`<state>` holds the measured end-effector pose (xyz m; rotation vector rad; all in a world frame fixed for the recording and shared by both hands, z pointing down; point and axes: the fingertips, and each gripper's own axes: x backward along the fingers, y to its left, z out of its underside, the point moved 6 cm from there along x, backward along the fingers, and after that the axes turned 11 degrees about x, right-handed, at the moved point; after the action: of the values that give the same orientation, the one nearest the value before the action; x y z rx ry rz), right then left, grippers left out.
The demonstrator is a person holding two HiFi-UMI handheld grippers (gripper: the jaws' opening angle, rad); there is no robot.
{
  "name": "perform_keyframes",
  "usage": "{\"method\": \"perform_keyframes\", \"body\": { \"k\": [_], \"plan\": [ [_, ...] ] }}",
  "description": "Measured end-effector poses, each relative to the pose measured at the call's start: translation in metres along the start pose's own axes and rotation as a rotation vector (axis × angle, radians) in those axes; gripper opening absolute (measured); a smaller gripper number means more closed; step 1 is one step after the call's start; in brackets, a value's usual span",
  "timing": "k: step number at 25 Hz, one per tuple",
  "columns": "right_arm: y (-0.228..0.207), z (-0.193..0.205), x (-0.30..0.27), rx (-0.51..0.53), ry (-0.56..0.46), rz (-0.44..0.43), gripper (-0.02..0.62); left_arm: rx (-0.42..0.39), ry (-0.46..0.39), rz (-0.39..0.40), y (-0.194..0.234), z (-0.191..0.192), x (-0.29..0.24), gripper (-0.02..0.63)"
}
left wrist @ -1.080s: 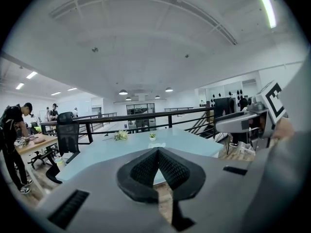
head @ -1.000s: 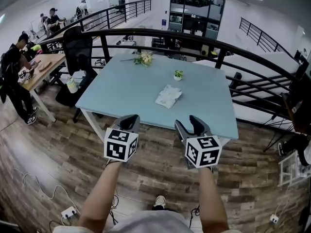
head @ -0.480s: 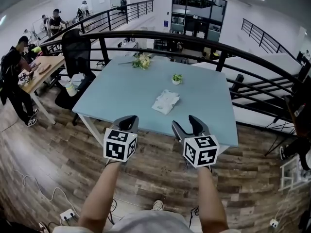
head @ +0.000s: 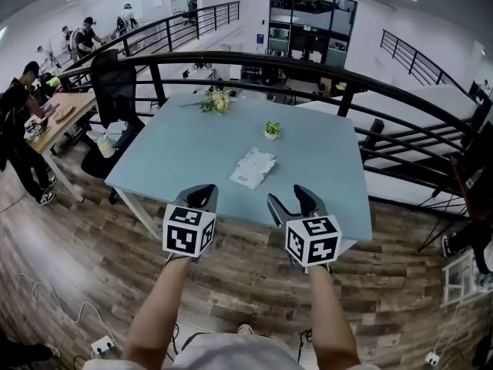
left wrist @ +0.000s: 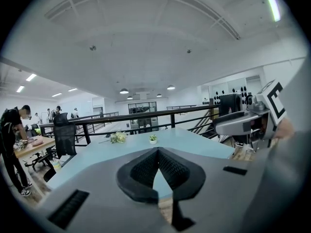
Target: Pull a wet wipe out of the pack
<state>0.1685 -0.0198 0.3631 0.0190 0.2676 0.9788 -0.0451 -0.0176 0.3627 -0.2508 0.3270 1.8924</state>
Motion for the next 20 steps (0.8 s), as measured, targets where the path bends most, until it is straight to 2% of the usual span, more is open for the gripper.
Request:
{"method": "perform_keyframes", "body": {
  "k": [13, 20],
  "plan": [
    [-0.020, 0.009, -0.003, -0.012, 0.002, 0.003, 0.268, -0.011, 0.007, 0.002, -0.009, -0.004, -0.020, -0.006],
    [-0.027, 0.012, -0.022, -0.021, 0.005, 0.004, 0.268, -0.007, 0.009, -0.001, 0.004, -0.004, -0.036, -0.006]
  ]
}}
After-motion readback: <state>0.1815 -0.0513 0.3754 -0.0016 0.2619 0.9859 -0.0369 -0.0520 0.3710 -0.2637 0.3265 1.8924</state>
